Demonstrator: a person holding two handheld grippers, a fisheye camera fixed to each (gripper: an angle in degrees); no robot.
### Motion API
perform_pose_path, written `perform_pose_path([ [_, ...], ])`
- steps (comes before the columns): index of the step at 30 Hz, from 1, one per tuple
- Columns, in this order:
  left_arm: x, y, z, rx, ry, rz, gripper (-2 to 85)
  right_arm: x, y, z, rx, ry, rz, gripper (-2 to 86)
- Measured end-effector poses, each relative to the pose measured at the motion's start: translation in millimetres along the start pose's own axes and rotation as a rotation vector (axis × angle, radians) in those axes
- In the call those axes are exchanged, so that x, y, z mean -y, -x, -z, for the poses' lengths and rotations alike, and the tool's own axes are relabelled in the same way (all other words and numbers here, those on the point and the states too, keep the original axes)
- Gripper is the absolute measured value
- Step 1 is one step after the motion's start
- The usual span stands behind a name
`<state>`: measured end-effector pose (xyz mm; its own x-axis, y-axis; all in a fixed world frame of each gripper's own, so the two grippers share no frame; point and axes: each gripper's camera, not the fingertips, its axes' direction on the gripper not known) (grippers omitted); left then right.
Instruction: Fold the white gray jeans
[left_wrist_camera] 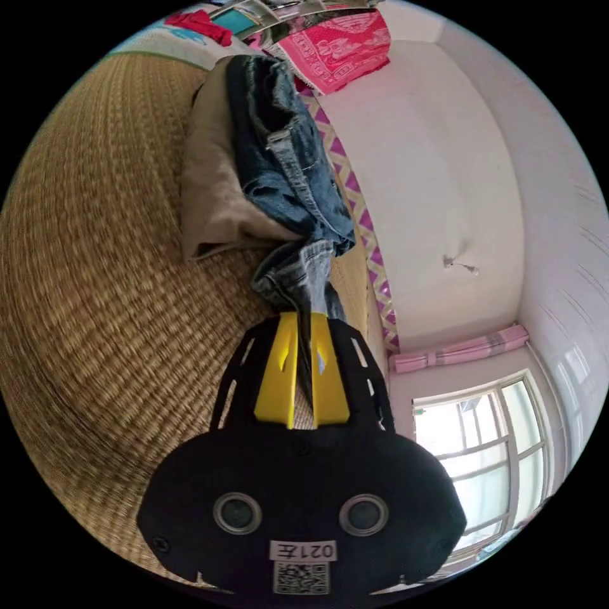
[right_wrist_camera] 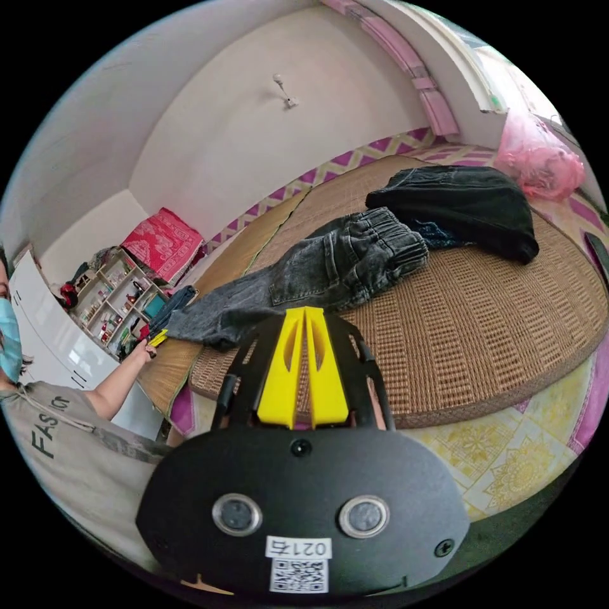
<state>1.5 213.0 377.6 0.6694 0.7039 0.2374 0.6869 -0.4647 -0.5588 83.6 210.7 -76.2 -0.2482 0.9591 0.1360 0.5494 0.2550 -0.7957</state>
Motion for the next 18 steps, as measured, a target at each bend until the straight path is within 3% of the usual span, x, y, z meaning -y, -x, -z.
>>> perform_pose_path([
  [4, -17, -87, 18, -0.022, -0.056, -0.215, -0.8, -19, -73, 31, 0.24, -0.099, -0.138, -0.7],
  [8, -62, -211, 12, -0.042, -0.039, -0.562, -0.9, -35, -103, 39, 0.3, -0.107, -0.16, -0.7],
  [13, -207, -354, -86, -0.057, 0.17, -0.962, -0.9, -36, -109, 54, 0.333, -0.1, -0.069, -0.7],
  [18, -339, -358, -232, 0.026, 0.475, -1.017, -0.9, -42, -129, 71, 0.386, -0.138, -0.085, -0.7],
])
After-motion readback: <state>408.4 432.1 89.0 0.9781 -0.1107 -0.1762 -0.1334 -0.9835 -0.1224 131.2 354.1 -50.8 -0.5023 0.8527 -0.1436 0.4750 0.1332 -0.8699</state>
